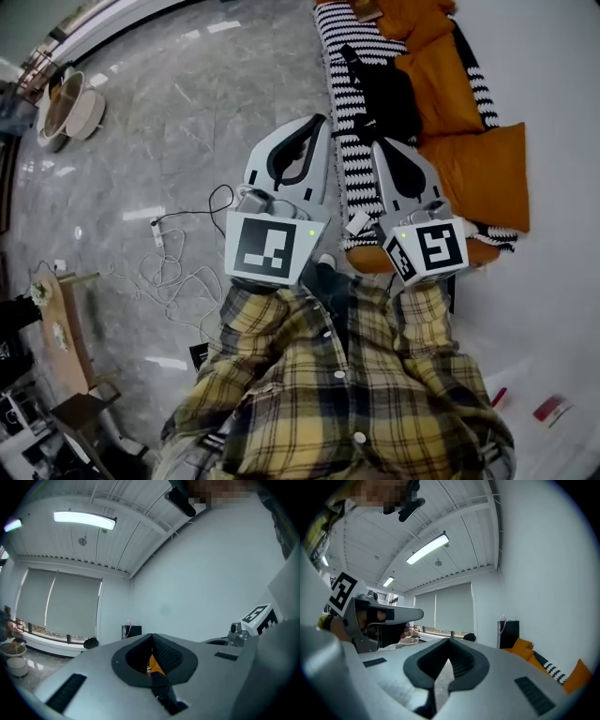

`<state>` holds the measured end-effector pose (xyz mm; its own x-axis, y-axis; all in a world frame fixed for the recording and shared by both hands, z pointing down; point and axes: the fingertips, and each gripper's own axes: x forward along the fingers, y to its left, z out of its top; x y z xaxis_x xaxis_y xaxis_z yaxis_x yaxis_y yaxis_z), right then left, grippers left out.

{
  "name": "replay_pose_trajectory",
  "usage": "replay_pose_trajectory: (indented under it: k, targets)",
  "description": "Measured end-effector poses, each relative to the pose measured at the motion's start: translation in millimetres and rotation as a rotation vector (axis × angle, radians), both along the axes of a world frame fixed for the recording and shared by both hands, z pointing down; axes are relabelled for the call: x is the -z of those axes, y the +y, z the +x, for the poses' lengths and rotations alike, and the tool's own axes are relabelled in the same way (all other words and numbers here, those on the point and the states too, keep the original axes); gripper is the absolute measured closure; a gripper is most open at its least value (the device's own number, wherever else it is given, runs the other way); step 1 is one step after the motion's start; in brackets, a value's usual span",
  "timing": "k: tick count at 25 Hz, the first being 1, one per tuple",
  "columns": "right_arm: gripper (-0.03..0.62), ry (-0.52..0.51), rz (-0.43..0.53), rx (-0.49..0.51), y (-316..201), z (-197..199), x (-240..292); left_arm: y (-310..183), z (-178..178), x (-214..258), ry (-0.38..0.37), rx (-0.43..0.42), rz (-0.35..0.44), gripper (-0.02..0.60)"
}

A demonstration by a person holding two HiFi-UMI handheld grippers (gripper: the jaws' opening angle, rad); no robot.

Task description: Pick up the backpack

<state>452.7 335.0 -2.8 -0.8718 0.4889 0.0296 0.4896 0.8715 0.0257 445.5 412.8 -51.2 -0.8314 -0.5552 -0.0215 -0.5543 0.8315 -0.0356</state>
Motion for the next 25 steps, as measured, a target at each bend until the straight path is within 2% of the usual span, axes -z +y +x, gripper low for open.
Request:
replay_pose_trajectory:
  k: [6,11,16,25]
  targets:
    - [0.579,-0.003,-0.001,0.037,9.6,-10.7,-6.2,8.0,-8.8,-6.5,0.004,0.038,0.009,0.565]
    - [0.579,0.001,0.015,0.048,21.7,-37.7,-9.9,20.4,-38.2,-8.3,0.003,0.046,0.027,0.565]
    - [0.579,0.004,0.012,0.032,40.5,-88.7,-12.0,37.4,-92.2,-7.6,-0.004,0.023,0.02,0.565]
    - [0.579,0.017,0.01,-0.032,82.7,-203.4,-9.9,80.6,-217.0,-6.6,0.015,-0.032,0.009,0.565]
